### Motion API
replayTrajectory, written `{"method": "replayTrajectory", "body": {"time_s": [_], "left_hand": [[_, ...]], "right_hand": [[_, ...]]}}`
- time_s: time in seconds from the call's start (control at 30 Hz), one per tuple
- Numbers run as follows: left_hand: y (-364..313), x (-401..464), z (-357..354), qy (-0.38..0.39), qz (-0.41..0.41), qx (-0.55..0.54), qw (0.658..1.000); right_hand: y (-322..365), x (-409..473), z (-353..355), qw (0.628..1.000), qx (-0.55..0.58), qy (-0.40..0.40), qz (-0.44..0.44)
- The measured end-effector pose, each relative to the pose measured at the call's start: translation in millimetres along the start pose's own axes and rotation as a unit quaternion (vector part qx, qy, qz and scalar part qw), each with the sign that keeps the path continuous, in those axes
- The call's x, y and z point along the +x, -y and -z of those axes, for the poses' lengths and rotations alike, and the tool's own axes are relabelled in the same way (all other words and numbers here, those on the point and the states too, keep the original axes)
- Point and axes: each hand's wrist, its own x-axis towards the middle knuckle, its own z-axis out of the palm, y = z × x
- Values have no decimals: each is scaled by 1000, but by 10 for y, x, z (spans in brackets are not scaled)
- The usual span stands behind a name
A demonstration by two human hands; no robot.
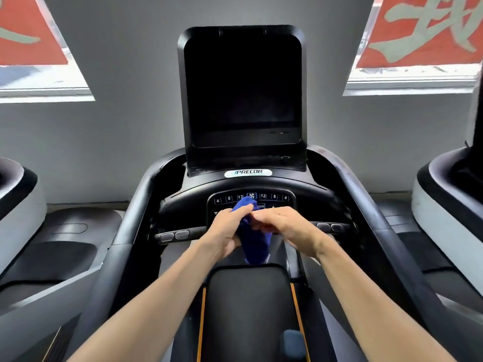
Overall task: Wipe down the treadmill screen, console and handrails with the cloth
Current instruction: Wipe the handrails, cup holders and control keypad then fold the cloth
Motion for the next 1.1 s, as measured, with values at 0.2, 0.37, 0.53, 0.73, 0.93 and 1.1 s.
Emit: {"method": "replayTrajectory", "body": {"time_s": [0.2, 0.37, 0.53, 0.73, 0.93, 1.1], "left_hand": [[231, 7, -106, 23, 32, -109, 993], [530, 156, -172, 21, 6, -18, 1000], [873, 240, -87, 96, -19, 134, 986], [958, 337, -136, 92, -66, 199, 973], [738, 417, -167, 58, -112, 233, 964], [823, 493, -198, 54, -98, 269, 957]], "right_hand": [[-653, -104, 233, 940, 185, -111, -264], [-915, -296, 298, 889, 412, -88, -178], [-1116, -385, 409, 908, 324, -233, -127], [-1140, -419, 483, 934, 232, -251, -104], [-919, -227, 621, 944, 196, -241, -108], [-1050, -243, 691, 944, 169, -233, -161]]}}
